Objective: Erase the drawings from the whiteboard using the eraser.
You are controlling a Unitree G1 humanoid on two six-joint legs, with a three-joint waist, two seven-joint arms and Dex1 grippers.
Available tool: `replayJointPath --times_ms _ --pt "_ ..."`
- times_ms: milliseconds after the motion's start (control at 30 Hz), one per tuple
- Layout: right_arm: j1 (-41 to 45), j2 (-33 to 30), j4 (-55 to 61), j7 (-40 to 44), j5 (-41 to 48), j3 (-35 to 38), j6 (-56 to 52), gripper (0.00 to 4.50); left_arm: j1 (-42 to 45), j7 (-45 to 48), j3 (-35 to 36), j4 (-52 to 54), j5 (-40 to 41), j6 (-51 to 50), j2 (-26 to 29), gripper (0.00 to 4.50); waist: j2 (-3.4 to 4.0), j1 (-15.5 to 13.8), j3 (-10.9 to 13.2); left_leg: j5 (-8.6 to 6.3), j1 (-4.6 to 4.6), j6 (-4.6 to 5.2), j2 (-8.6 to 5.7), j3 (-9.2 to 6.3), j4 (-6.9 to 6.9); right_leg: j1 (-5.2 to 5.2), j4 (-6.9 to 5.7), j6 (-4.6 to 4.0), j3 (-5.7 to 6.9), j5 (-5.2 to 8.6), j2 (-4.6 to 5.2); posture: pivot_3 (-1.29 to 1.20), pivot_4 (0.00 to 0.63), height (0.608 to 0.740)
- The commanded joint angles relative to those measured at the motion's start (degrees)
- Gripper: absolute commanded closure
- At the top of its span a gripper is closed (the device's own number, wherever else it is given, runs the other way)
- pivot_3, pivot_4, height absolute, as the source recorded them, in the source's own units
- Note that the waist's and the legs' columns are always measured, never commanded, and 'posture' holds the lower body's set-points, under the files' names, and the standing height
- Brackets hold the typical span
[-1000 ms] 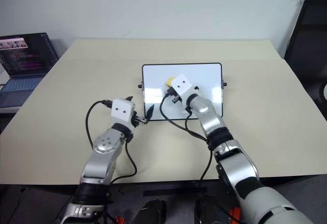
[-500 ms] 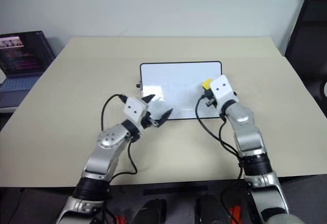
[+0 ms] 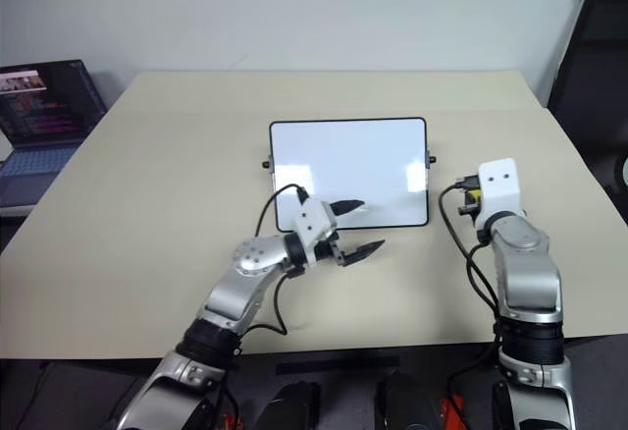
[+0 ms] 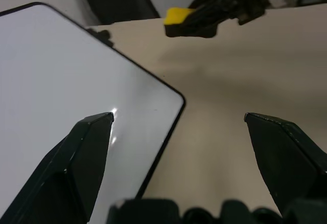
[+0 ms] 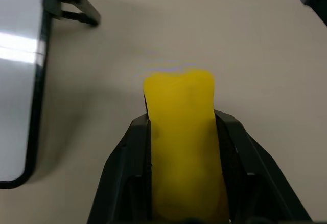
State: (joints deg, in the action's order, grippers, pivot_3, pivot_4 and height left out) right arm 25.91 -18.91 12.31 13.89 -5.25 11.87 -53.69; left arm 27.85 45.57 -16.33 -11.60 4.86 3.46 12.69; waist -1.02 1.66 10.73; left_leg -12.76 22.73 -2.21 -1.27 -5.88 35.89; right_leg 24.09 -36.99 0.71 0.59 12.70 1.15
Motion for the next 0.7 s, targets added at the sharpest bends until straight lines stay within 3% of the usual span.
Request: replayJointPath --times_ms 33,700 --pt "0.9 0.4 -1.2 -0.2 3.8 3.9 1.1 3.21 1.1 2.2 -1.1 -1.1 -0.1 3.3 -0.4 0.0 0.0 0.1 0.0 0.0 -0.01 0.0 0.0 0.0 0.0 0.0 -0.01 0.0 0.0 0.0 -0.01 0.0 0.15 0.74" --pt "-0.8 -3.0 -8.8 0.7 10.0 2.8 1.7 3.21 -1.3 2.8 -1.1 0.3 0.0 3.3 -0.4 0.0 0.0 0.0 0.0 0.0 -0.01 0.01 0.0 0.02 0.05 -0.02 -0.05 0.01 -0.02 0.0 -0.02 0.0 0.15 0.74"
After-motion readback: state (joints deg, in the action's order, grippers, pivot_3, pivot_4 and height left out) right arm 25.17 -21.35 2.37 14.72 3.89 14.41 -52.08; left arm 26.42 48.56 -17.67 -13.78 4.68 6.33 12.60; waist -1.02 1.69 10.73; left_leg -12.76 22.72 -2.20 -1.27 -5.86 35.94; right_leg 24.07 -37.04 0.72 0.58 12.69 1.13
